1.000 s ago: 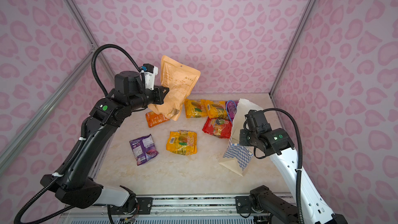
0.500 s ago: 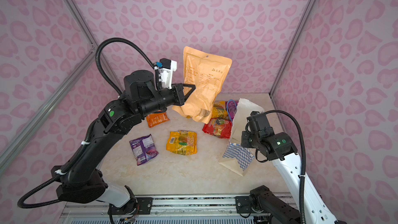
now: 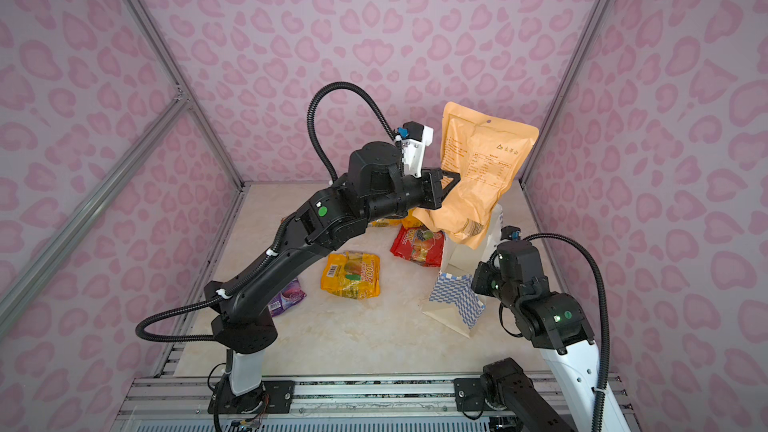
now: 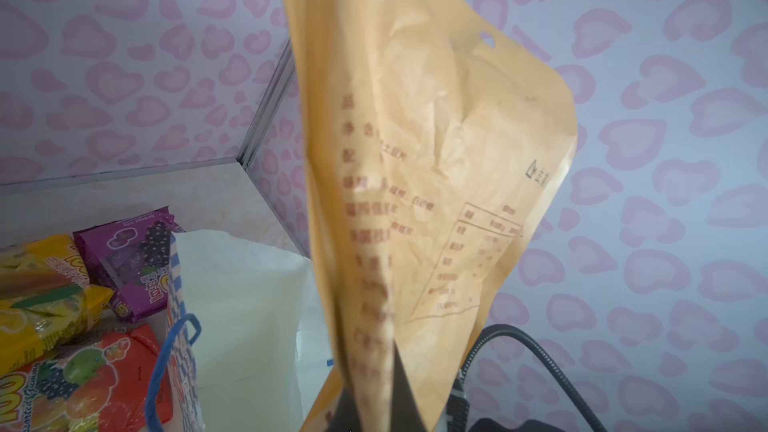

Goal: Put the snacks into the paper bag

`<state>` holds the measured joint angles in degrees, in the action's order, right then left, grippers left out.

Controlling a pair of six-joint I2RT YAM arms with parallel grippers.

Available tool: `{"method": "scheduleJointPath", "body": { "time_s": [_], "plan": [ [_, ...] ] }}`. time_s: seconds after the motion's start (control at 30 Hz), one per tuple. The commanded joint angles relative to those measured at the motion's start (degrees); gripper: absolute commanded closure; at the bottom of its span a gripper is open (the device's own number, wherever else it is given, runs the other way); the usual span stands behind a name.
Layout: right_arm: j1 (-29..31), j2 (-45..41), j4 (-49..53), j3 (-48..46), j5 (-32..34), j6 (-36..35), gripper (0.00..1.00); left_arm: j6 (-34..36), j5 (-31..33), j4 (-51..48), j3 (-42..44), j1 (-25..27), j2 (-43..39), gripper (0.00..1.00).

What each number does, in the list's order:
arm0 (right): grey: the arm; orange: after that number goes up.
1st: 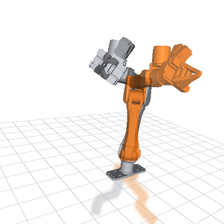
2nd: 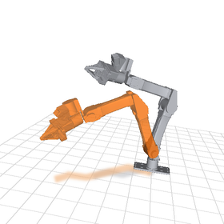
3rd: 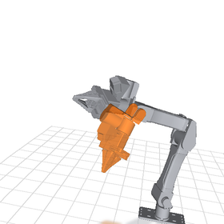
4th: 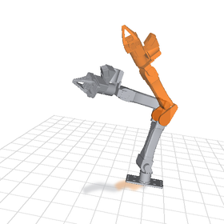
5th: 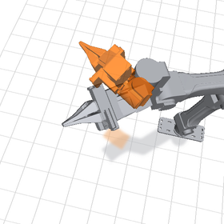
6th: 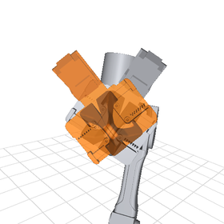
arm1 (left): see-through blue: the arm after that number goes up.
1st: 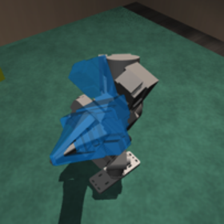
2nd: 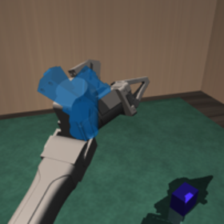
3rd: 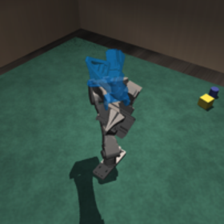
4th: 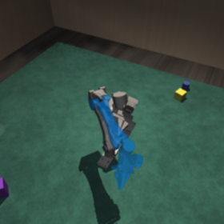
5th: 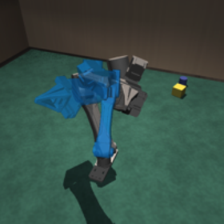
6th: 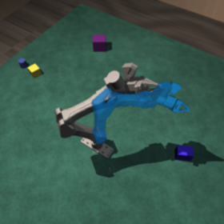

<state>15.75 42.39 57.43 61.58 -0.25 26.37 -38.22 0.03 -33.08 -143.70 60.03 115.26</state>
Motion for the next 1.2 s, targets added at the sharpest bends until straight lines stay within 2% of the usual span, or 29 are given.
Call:
{"method": "scheduleJointPath", "body": {
  "time_s": [0.0,0.23,0.57,0.83,1.17],
  "plan": [
    [-0.28,-0.62,-2.76,-0.5,-1.72,-0.09,1.0,-0.98,3.47,2.32,-0.56,0.72,2.56,0.97],
    [-0.48,-1.61,-3.99,-2.33,-3.09,0.78,1.0,-2.71,9.2,-1.89,0.76,1.49,6.02,0.97],
    [-2.17,-1.25,-1.51,-2.01,1.39,2.48,1.0,-2.63,15.32,-11.44,4.66,2.37,5.98,0.97],
    [-2.51,-1.18,-0.52,-1.01,4.7,3.15,1.0,-2.09,17.55,-17.02,4.4,2.67,7.22,0.97],
    [-2.54,-0.88,-2.0,-2.1,5.53,4.29,1.0,-2.47,16.54,-21.64,4.0,4.09,8.93,0.97]
  ]
}}
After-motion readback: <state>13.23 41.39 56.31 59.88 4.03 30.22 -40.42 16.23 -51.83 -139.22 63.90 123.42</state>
